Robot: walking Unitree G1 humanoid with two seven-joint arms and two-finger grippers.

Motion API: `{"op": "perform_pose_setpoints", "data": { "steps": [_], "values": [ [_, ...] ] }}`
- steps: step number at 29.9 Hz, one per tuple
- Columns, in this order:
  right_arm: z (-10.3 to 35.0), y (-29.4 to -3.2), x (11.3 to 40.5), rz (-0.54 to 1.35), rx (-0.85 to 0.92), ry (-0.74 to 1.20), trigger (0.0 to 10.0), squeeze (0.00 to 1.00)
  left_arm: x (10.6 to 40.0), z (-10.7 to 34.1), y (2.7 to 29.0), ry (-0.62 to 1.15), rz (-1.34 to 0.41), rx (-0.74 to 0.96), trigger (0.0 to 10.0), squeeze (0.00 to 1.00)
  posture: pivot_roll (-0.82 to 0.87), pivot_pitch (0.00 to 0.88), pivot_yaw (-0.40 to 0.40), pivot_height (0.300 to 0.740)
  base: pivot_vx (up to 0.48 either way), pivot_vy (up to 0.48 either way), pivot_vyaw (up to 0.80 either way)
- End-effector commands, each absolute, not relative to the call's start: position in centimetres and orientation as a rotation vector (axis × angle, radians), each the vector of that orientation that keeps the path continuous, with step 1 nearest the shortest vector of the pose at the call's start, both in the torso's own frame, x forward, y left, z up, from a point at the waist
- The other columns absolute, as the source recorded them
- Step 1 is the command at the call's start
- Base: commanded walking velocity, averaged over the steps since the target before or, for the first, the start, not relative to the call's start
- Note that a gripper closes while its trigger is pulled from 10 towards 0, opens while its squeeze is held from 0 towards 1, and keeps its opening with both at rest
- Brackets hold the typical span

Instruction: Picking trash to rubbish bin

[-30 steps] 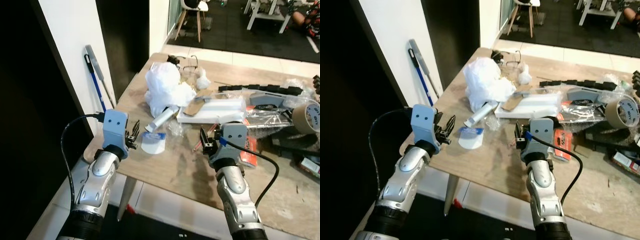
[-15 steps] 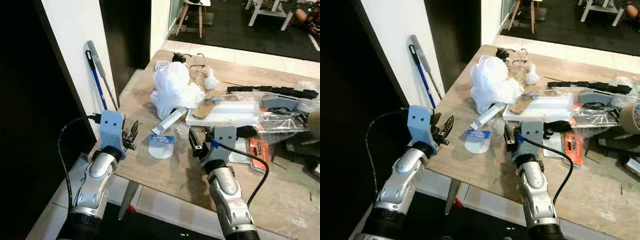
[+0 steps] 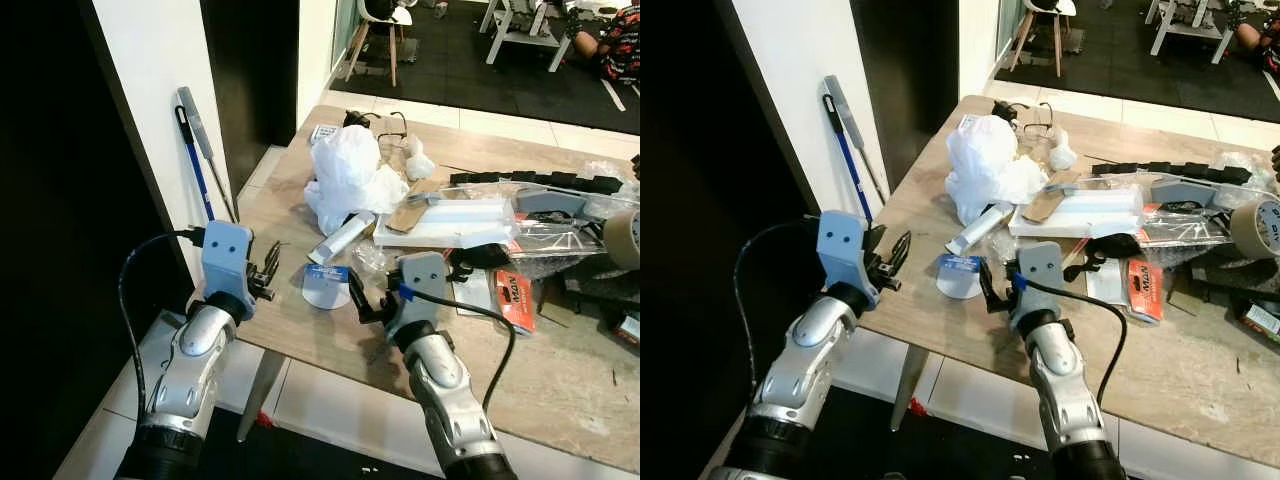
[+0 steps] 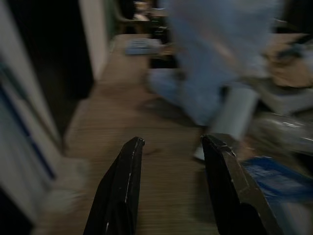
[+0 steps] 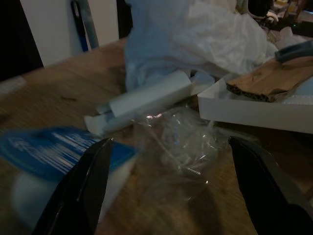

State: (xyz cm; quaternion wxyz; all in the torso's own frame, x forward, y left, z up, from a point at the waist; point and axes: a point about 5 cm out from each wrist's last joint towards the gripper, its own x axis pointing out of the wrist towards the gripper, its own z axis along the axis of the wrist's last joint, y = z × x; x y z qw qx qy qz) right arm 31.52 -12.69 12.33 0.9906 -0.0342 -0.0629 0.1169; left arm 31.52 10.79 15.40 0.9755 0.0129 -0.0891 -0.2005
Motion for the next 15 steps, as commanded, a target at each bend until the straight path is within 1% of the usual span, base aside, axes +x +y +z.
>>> {"op": "perform_pose_setpoints", "data": {
  "steps": [1, 2, 5, 6, 8, 12, 13, 14, 15],
  "values": [
    [11.6, -12.7, 31.9, 0.246, -0.112, -0.087, 10.0, 1.0, 30.8, 14.5, 10.5, -0.149, -0.552, 0.059, 10.0, 0.0, -0.07, 0.137, 0.032, 0.74, 0.0, 0.0, 0.0],
    [11.6, -12.7, 31.9, 0.246, -0.112, -0.087, 10.0, 1.0, 30.8, 14.5, 10.5, -0.149, -0.552, 0.059, 10.0, 0.0, -0.07, 0.137, 0.032, 0.74, 0.0, 0.0, 0.0],
    [11.5, -12.6, 32.3, 0.248, -0.13, -0.079, 10.0, 1.0, 30.3, 14.0, 10.7, -0.139, -0.668, 0.092, 10.0, 0.0, -0.07, 0.139, 0.032, 0.74, 0.0, 0.0, 0.0],
    [11.5, -12.6, 32.3, 0.248, -0.13, -0.079, 10.0, 1.0, 30.3, 14.0, 10.7, -0.139, -0.668, 0.092, 10.0, 0.0, -0.07, 0.139, 0.032, 0.74, 0.0, 0.0, 0.0],
    [11.5, -12.7, 32.6, 0.246, -0.126, -0.076, 10.0, 1.0, 29.8, 14.0, 11.2, -0.128, -0.775, 0.101, 10.0, 0.0, -0.06, 0.136, 0.033, 0.74, 0.0, 0.0, 0.0],
    [11.6, -12.7, 33.2, 0.249, -0.111, -0.073, 10.0, 1.0, 29.2, 14.2, 11.9, -0.107, -0.892, 0.114, 10.0, 0.0, -0.05, 0.133, 0.038, 0.74, 0.0, 0.0, 0.0],
    [11.5, -12.8, 33.3, 0.248, -0.108, -0.072, 10.0, 0.93, 29.0, 14.2, 11.9, -0.1, -0.92, 0.113, 10.0, 0.0, -0.05, 0.132, 0.038, 0.74, 0.0, 0.0, 0.0],
    [11.5, -12.8, 33.3, 0.248, -0.108, -0.072, 10.0, 0.93, 29.0, 14.2, 11.9, -0.1, -0.92, 0.113, 10.0, 0.0, -0.05, 0.132, 0.038, 0.74, 0.0, 0.0, 0.0],
    [11.5, -12.8, 33.5, 0.248, -0.103, -0.067, 10.0, 0.69, 28.8, 14.2, 11.7, -0.09, -0.958, 0.115, 10.0, 0.0, -0.05, 0.13, 0.039, 0.74, 0.0, 0.0, 0.0]
  ]
}}
